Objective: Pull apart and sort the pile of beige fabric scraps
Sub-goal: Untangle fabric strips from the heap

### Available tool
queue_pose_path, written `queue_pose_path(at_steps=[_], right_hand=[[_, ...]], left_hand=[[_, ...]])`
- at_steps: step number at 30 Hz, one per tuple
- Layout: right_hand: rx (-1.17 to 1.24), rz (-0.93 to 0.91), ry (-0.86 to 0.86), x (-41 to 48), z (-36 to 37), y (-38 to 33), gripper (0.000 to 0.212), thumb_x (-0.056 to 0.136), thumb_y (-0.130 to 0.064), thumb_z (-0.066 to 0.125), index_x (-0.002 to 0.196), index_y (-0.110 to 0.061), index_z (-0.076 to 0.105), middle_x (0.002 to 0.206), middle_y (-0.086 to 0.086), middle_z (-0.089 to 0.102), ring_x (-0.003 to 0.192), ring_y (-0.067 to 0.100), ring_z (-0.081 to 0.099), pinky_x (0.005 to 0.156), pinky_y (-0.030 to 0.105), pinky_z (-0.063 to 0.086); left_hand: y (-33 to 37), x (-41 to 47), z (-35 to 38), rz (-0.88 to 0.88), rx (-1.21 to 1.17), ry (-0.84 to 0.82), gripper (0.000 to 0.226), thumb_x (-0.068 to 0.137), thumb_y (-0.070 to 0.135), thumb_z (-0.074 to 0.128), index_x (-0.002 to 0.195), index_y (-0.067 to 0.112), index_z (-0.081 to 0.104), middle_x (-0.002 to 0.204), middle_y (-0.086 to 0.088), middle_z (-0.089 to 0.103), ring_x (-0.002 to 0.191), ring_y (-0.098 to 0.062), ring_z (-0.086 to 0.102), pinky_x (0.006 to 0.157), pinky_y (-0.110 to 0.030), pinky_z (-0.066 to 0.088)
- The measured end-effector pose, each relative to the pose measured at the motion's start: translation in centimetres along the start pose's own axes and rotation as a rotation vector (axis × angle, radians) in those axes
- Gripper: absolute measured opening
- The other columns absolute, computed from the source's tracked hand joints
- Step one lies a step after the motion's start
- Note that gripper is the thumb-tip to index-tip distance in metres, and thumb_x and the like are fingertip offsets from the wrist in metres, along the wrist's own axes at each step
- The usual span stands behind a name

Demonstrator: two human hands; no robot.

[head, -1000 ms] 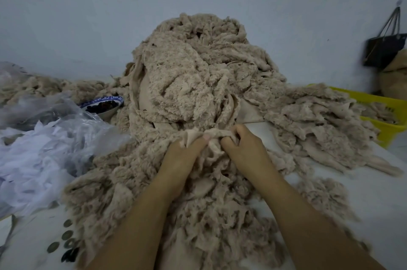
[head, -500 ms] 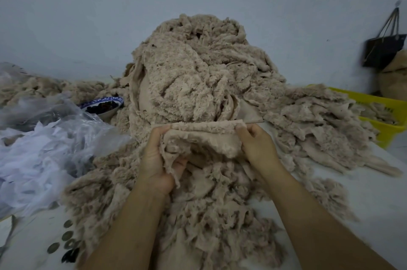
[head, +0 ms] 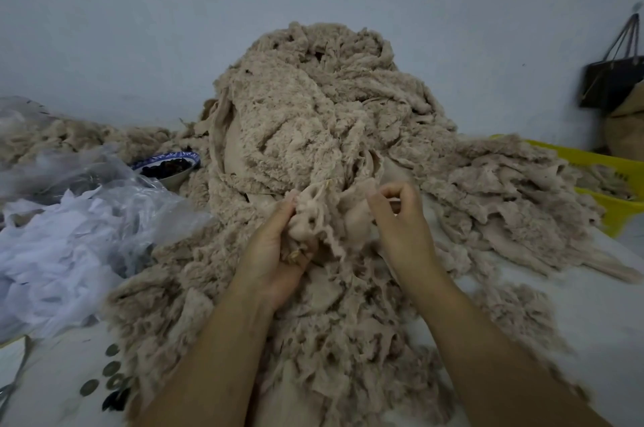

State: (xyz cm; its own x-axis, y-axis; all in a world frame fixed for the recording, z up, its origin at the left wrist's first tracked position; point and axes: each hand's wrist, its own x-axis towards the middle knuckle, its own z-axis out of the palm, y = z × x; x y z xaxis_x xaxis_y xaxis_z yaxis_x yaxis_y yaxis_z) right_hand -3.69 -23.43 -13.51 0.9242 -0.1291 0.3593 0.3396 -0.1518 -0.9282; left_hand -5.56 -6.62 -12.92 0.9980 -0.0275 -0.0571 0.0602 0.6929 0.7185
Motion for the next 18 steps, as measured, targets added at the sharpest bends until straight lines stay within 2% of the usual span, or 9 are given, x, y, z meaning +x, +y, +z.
queue_pose_path(at_steps=[1, 2, 5, 6, 8, 10, 13, 16, 18], right_hand=[[-0.004, -0.055, -0.001, -0.1, 0.0, -0.1, 0.026, 0.096, -0.050, 0.053, 0.090, -0.025, 0.049, 0.101, -0.004, 0.050, 0.073, 0.000, 0.051, 0.067, 0.013, 0.045], [-0.004, -0.101, -0.022, -0.4, -0.1, -0.3, 0.033, 0.093, -0.060, 0.051, 0.090, -0.027, 0.049, 0.099, -0.007, 0.051, 0.073, -0.001, 0.050, 0.068, 0.013, 0.045], [-0.085, -0.159, -0.215, -1.2, 0.2, -0.6, 0.051, 0.082, -0.082, 0.041, 0.080, -0.031, 0.047, 0.071, -0.020, 0.050, 0.060, -0.001, 0.045, 0.058, 0.015, 0.040], [-0.156, -0.178, -0.284, -1.4, 0.6, -0.5, 0.051, 0.083, -0.081, 0.041, 0.078, -0.031, 0.047, 0.069, -0.019, 0.050, 0.059, 0.000, 0.045, 0.056, 0.015, 0.038], [-0.275, -0.233, -0.340, -1.6, 1.4, -0.3, 0.044, 0.094, -0.064, 0.044, 0.075, -0.025, 0.048, 0.071, -0.013, 0.053, 0.063, 0.003, 0.048, 0.056, 0.018, 0.039], [-0.278, -0.252, -0.314, -1.3, 1.6, -0.2, 0.037, 0.103, -0.044, 0.043, 0.070, -0.027, 0.045, 0.068, -0.017, 0.053, 0.062, 0.003, 0.048, 0.056, 0.019, 0.037], [-0.228, -0.206, -0.291, -1.0, 1.5, -0.2, 0.040, 0.105, -0.039, 0.041, 0.067, -0.027, 0.035, 0.059, -0.015, 0.044, 0.054, 0.003, 0.039, 0.052, 0.021, 0.028], [-0.182, -0.118, -0.294, -1.1, 1.6, -0.4, 0.039, 0.104, -0.046, 0.037, 0.070, -0.026, 0.041, 0.061, -0.018, 0.047, 0.056, 0.001, 0.041, 0.055, 0.021, 0.032], [-0.132, -0.030, -0.213, -0.6, 1.1, -0.4, 0.040, 0.102, -0.051, 0.038, 0.072, -0.026, 0.043, 0.063, -0.014, 0.046, 0.056, 0.003, 0.041, 0.058, 0.026, 0.035]], left_hand=[[-0.1, 0.1, 0.1, 0.011, 0.004, -0.005, 0.024, 0.076, 0.025, 0.070, 0.092, 0.011, 0.081, 0.089, -0.007, 0.076, 0.065, -0.014, 0.070, 0.048, -0.021, 0.053], [-0.1, 0.0, 0.2, 0.023, 0.008, -0.013, 0.021, 0.078, 0.024, 0.069, 0.087, 0.011, 0.082, 0.088, -0.008, 0.076, 0.064, -0.013, 0.070, 0.047, -0.021, 0.052], [-0.1, 0.2, -0.1, 0.074, 0.033, -0.035, 0.023, 0.086, 0.025, 0.065, 0.091, 0.011, 0.081, 0.092, -0.011, 0.076, 0.070, -0.017, 0.073, 0.054, -0.026, 0.056], [-0.1, 0.2, -0.1, 0.080, 0.066, -0.043, 0.024, 0.090, 0.027, 0.062, 0.097, 0.011, 0.080, 0.098, -0.013, 0.076, 0.077, -0.019, 0.074, 0.060, -0.029, 0.059], [-0.4, 0.3, -0.1, 0.091, 0.147, -0.046, 0.030, 0.096, 0.030, 0.058, 0.111, 0.011, 0.076, 0.110, -0.016, 0.074, 0.094, -0.023, 0.073, 0.075, -0.033, 0.061], [-0.6, 0.5, 0.1, 0.101, 0.161, 0.000, 0.035, 0.094, 0.033, 0.057, 0.114, 0.009, 0.072, 0.111, -0.016, 0.074, 0.097, -0.023, 0.073, 0.076, -0.032, 0.060], [-0.6, 0.7, 0.4, 0.092, 0.046, 0.022, 0.032, 0.105, 0.028, 0.045, 0.112, 0.007, 0.068, 0.102, -0.013, 0.076, 0.086, -0.020, 0.075, 0.066, -0.028, 0.060], [-0.3, 0.9, 0.6, 0.093, -0.112, 0.051, 0.033, 0.106, 0.020, 0.041, 0.099, 0.003, 0.069, 0.082, -0.012, 0.076, 0.068, -0.019, 0.074, 0.056, -0.026, 0.058], [0.6, 0.7, 0.1, 0.109, -0.229, 0.055, 0.034, 0.100, 0.018, 0.045, 0.079, 0.007, 0.069, 0.057, -0.002, 0.061, 0.041, -0.010, 0.053, 0.042, -0.021, 0.046]])
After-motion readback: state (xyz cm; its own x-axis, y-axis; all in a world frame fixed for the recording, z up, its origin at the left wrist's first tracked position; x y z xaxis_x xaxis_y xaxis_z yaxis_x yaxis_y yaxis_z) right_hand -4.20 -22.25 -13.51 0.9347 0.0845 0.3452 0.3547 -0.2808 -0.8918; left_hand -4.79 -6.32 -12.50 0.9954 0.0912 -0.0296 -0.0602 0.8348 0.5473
